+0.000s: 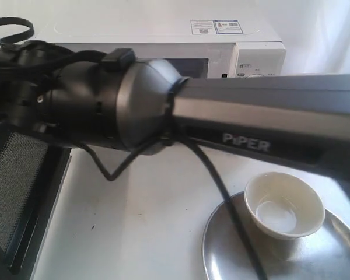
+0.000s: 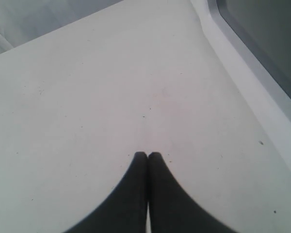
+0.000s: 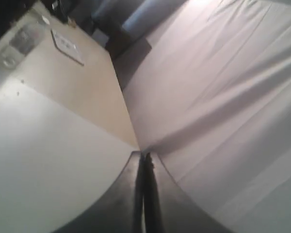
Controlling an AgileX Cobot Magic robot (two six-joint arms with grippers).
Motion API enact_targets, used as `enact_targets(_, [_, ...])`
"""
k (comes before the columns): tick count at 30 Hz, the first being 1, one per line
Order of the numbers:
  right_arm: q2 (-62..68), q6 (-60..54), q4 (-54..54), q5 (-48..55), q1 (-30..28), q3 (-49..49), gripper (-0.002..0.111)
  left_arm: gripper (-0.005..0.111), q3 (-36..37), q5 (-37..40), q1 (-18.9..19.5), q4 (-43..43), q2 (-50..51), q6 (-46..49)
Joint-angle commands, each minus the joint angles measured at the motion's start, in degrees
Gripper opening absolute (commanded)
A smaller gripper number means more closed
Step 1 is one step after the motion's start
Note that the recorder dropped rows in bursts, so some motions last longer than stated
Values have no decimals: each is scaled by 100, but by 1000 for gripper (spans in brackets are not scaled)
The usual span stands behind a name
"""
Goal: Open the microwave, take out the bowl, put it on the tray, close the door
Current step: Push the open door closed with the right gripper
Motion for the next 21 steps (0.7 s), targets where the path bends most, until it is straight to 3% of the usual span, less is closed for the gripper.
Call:
enact_targets(1, [304,-365,-67,987,170,-552,0,0,-14,0,-1,-10,-12,-19])
enact_targets(7, [292,-1528,-213,2905,232,-720,0,0,-14,0,-1,-10,-12,-19])
enact_targets(11, [198,-1486,-1318,4513,358,-720,0,0,-14,0,-1,-10,-12,-19])
enact_targets(14, [173,-740,-2747,5976,411,-707,0,0,-14,0,-1,-10,-12,-19])
enact_targets(18, [173,1206,-4623,7494,239,-700,0,0,-14,0,-1,-10,-12,-19])
enact_targets(21, [173,2143,-5120,8120,-80,-700,0,0,-14,0,-1,-10,-12,-19])
